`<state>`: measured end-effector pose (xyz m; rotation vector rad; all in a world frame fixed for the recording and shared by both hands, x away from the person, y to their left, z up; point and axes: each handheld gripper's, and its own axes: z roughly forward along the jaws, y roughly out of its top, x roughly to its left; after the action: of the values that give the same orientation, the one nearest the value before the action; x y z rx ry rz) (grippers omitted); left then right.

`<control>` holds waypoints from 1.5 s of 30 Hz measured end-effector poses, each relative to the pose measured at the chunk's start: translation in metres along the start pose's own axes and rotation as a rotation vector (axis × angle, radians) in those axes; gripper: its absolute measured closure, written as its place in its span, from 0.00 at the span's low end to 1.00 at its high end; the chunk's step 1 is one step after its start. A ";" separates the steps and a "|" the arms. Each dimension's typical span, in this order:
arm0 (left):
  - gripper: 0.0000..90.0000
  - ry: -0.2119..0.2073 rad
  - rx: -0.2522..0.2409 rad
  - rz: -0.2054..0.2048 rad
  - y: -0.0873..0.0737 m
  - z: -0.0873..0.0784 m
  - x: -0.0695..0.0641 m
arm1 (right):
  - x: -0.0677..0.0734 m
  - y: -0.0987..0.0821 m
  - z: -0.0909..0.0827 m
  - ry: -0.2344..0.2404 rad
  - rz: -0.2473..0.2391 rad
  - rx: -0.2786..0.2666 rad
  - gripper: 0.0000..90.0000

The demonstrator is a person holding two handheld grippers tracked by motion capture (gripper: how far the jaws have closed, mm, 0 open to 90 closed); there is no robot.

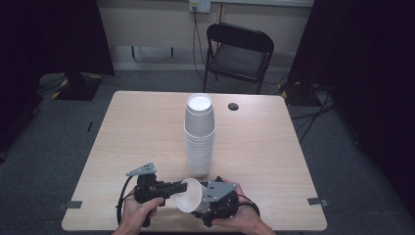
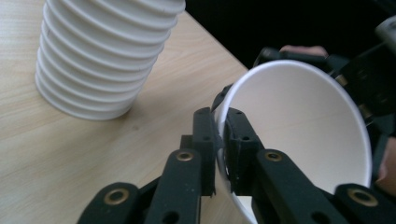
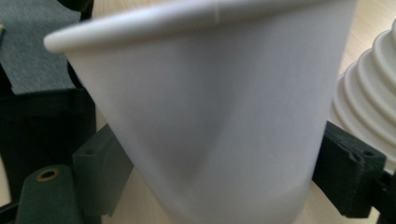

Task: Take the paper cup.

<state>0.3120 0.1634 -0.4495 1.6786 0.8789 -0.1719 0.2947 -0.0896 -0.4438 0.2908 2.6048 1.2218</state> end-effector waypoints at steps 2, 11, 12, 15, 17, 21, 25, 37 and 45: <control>0.84 0.005 -0.014 0.002 0.000 -0.001 0.000 | -0.001 -0.001 0.001 0.024 0.032 -0.018 0.17; 0.94 0.029 0.014 0.007 0.000 0.002 -0.003 | 0.001 0.002 0.003 0.041 0.048 -0.025 0.16; 0.94 0.031 0.023 0.009 0.000 0.003 -0.003 | 0.001 0.003 0.004 0.041 0.042 -0.017 0.15; 0.94 0.035 0.030 0.025 -0.001 0.005 -0.006 | 0.003 0.005 0.006 0.048 0.039 -0.018 0.14; 0.94 0.046 0.030 0.029 -0.001 0.006 -0.008 | 0.003 0.006 0.007 0.047 0.039 -0.016 0.14; 0.94 0.054 0.027 0.034 -0.001 0.005 -0.007 | 0.003 0.006 0.006 0.046 0.053 -0.027 0.15; 0.94 0.064 0.031 0.050 -0.001 0.006 -0.008 | 0.002 0.005 0.007 0.051 0.075 -0.039 0.15; 0.88 0.070 -0.007 0.099 -0.001 0.005 -0.010 | 0.002 0.006 0.005 0.052 0.089 -0.049 0.17; 0.71 0.082 -0.069 0.155 0.002 -0.005 -0.011 | -0.002 0.005 -0.001 0.031 0.104 -0.062 0.17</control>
<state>0.3035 0.1628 -0.4404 1.6909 0.8020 0.0327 0.2963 -0.0876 -0.4395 0.4034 2.6008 1.3493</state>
